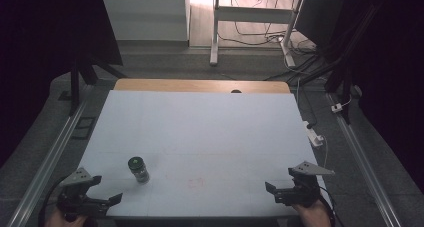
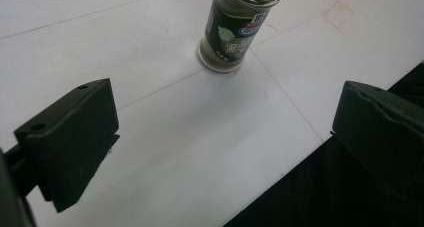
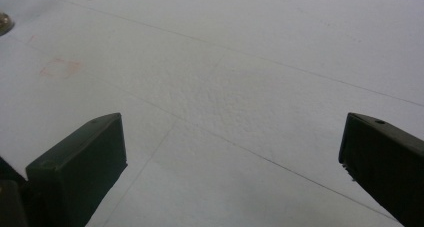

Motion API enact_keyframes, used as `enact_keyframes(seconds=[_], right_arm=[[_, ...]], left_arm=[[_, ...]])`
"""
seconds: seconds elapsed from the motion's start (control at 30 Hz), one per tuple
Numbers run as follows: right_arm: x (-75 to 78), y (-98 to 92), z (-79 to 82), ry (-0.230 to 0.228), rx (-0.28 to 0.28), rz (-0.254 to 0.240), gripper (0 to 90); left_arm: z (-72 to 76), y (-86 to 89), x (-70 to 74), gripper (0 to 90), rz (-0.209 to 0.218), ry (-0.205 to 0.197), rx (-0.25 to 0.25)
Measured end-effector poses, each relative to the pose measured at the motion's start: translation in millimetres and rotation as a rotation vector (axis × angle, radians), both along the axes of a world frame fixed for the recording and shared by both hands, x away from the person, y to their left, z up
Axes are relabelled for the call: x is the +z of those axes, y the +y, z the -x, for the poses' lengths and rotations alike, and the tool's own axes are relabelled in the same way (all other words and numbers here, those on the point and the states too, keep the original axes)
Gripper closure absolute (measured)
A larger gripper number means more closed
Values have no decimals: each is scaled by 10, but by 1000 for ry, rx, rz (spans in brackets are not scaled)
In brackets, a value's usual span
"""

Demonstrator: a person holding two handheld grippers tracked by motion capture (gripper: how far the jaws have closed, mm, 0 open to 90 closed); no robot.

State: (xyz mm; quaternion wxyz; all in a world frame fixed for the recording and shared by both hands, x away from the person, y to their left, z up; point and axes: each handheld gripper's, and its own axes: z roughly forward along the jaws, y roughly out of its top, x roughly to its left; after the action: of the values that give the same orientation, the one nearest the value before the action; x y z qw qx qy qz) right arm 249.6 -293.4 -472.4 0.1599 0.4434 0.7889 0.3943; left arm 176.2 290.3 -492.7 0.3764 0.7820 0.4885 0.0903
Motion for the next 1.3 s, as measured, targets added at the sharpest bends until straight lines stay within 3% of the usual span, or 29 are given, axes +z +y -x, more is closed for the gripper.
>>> enact_keyframes(seconds=[0.5,1.3], right_arm=[[-6,64,8,4,71,36,0],[-16,64,-13,27,86,32,0]], left_arm=[[-29,16,-4,0,12,-5,-22],[-61,-9,-9,0,-25,0,-16]])
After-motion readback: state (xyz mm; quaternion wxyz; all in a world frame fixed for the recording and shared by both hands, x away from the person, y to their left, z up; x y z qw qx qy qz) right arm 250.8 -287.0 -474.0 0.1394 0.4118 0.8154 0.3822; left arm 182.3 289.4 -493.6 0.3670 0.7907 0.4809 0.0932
